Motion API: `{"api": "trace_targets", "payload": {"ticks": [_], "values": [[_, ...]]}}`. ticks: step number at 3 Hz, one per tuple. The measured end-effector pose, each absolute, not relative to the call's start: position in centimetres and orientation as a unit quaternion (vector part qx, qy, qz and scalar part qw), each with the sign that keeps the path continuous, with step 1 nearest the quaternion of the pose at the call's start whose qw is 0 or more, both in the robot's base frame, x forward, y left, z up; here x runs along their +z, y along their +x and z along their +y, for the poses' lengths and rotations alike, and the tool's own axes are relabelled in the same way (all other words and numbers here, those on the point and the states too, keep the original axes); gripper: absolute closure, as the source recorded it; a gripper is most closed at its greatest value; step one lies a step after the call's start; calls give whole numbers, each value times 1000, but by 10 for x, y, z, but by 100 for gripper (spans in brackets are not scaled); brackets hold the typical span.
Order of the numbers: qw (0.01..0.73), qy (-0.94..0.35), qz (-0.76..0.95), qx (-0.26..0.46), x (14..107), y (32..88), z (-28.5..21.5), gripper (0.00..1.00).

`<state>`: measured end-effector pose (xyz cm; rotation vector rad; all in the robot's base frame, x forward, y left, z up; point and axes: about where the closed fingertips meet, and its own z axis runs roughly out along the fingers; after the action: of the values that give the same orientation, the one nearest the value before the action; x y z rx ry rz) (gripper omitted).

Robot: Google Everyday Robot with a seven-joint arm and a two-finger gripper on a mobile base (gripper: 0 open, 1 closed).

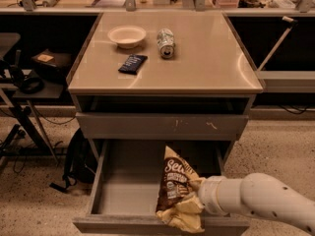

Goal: Place brown chip bag into middle drawer

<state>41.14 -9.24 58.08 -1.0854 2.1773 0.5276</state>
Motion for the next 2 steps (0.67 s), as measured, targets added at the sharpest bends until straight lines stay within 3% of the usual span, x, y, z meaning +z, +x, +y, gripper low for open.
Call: {"api": "trace_targets", "payload": {"ticks": [1, 2], "values": [[323, -424, 821, 206, 581, 428, -65, 100], [320, -402, 837, 187, 567, 432, -85, 100]]}}
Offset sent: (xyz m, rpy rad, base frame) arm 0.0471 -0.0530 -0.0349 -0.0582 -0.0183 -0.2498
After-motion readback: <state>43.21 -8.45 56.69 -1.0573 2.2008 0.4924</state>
